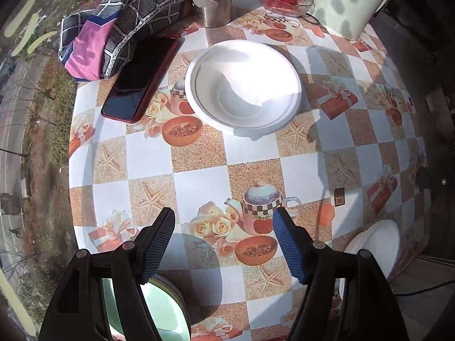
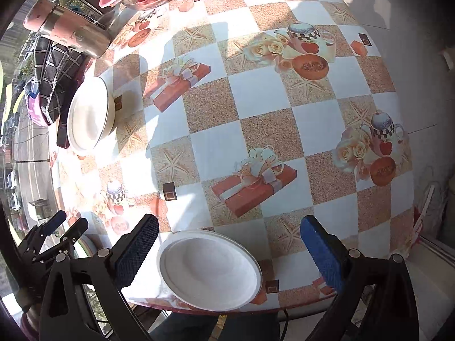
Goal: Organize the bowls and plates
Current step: 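Move both grippers to a third white bowl and grip its rim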
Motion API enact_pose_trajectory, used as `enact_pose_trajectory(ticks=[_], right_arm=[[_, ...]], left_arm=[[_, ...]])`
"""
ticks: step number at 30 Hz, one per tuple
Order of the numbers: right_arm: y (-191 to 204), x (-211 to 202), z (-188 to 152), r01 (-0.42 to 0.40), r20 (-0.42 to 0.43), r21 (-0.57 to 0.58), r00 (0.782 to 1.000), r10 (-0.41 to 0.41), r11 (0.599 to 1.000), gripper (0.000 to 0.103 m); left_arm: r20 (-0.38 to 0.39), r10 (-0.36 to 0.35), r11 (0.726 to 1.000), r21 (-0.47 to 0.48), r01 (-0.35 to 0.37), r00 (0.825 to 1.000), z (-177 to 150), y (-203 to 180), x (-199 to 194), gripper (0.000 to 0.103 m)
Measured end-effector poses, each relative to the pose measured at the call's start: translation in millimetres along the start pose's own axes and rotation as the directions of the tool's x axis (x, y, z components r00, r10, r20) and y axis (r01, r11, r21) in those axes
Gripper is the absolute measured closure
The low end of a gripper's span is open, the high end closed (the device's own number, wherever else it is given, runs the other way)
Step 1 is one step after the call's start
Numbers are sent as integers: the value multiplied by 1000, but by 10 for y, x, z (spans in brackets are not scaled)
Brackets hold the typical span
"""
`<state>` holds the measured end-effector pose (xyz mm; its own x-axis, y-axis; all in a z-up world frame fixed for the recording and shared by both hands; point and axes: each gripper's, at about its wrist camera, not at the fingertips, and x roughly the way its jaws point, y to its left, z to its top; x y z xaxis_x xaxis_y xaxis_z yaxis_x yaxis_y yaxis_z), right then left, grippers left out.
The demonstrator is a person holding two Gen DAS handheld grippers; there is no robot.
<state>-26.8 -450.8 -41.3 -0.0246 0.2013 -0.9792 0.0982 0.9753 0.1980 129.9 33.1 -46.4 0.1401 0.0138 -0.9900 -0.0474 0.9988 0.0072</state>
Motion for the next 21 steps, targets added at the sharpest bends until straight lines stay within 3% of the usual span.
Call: enact_pose_trajectory(ticks=[4, 9, 14, 21], right_arm=[[644, 14, 452, -24, 4, -73, 1000, 25, 997, 3], [1279, 207, 945, -63, -4, -81, 998, 63, 995, 3], [1615, 454, 1252, -59, 0, -62, 998, 60, 996, 3], [1743, 774, 1440, -61, -20, -45, 998, 61, 997, 3]], left_arm=[[39, 44, 998, -40, -42, 998, 328, 192, 46, 28], [54, 75, 995, -76, -70, 996, 658, 307, 215, 28], [44, 84, 994, -77, -80, 995, 924, 332, 440, 28], [14, 77, 995, -58, -76, 997, 1234, 341, 761, 28]])
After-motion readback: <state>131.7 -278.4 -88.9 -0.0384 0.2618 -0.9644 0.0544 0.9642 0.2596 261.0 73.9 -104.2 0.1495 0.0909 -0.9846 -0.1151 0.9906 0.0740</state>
